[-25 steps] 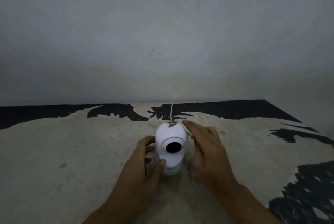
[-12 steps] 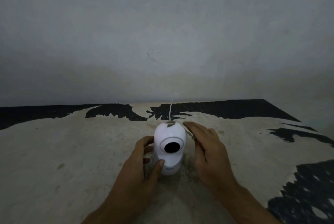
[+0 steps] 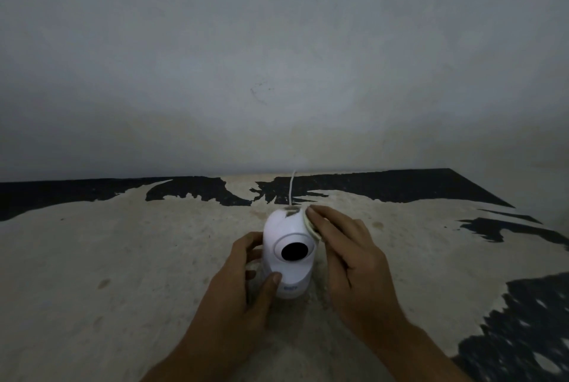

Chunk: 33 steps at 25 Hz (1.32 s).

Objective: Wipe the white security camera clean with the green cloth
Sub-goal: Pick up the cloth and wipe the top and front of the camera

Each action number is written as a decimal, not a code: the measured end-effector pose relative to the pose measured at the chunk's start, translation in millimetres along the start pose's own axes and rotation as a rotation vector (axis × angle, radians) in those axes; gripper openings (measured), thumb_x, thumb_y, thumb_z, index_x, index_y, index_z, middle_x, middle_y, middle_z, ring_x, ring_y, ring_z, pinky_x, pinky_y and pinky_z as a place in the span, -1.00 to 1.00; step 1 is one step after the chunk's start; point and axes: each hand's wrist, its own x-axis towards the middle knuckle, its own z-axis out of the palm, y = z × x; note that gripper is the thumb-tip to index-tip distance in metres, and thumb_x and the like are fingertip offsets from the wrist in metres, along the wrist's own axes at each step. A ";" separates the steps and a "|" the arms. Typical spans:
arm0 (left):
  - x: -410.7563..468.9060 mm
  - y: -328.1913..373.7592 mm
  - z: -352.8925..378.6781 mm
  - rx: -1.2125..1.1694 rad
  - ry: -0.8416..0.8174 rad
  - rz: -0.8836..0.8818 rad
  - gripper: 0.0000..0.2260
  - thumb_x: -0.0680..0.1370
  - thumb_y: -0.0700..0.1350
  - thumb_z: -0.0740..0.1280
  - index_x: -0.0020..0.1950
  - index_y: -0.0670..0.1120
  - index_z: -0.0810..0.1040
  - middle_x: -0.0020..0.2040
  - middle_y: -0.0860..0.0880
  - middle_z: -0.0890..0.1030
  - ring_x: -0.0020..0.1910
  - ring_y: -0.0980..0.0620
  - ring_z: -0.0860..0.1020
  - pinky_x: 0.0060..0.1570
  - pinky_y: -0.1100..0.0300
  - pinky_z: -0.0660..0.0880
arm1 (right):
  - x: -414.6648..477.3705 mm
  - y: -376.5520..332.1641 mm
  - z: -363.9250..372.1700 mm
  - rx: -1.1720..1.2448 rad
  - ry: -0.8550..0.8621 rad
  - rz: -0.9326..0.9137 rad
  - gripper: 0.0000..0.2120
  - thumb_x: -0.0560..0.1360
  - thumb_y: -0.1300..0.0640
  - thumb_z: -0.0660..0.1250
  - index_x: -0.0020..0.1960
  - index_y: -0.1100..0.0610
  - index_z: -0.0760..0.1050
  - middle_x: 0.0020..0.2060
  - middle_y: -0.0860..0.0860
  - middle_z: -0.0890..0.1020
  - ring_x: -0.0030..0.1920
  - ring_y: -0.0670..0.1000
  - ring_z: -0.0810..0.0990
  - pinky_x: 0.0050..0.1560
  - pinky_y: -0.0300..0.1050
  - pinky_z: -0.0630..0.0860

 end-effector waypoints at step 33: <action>1.2 0.5 0.9 -0.006 0.033 0.016 -0.55 0.49 -0.03 0.33 0.19 0.25 0.14 -0.02 0.43 0.30 -0.12 0.49 0.34 -0.16 0.55 0.33 | -1.3 -24.7 6.6 -0.651 0.032 -0.373 -0.60 0.48 0.01 0.17 0.26 0.15 0.35 -0.10 0.15 0.69 0.00 0.08 0.42 -0.08 -0.03 0.56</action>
